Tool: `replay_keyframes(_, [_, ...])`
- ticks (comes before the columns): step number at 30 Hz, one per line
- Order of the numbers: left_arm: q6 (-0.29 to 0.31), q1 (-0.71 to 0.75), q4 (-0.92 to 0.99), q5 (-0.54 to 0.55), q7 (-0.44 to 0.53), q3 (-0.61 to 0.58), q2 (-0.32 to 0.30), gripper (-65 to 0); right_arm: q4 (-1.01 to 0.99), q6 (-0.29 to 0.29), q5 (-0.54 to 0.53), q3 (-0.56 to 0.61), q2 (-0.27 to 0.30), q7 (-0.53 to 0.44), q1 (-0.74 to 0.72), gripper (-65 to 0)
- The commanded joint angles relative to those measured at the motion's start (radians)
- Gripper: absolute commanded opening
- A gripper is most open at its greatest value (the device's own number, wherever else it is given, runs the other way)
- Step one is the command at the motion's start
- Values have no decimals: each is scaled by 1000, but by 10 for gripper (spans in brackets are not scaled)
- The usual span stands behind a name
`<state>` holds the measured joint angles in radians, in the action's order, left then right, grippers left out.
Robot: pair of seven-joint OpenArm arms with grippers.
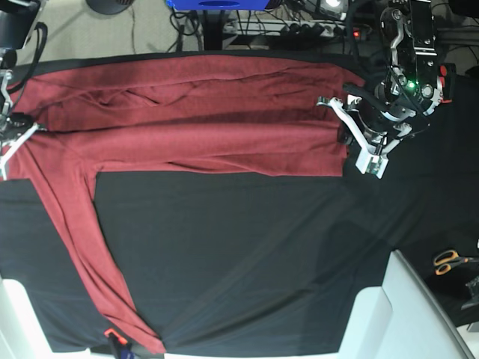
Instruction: Fold the T-shirt properly
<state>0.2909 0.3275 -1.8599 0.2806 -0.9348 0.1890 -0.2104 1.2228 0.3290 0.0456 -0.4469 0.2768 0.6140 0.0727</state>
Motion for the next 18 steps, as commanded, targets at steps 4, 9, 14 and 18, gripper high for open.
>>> replay_keyframes(4, [1,12,-20,4,13,4,-7,-650,18,-6,3,-3,22,-12,-12,-648])
replay_keyframes(9, [1,35,-20,4,15,4,-5,-650,18,-6,3,-2,22,-12,-11,-648])
replay_keyframes(14, [1,42,-19,4,15,4,-5,-650,15,-6,3,-2,22,-12,-14,-648])
replay_keyframes(18, [1,42,-16,4,15,4,-5,-650,13,-6,3,0,22,-12,-14,-648])
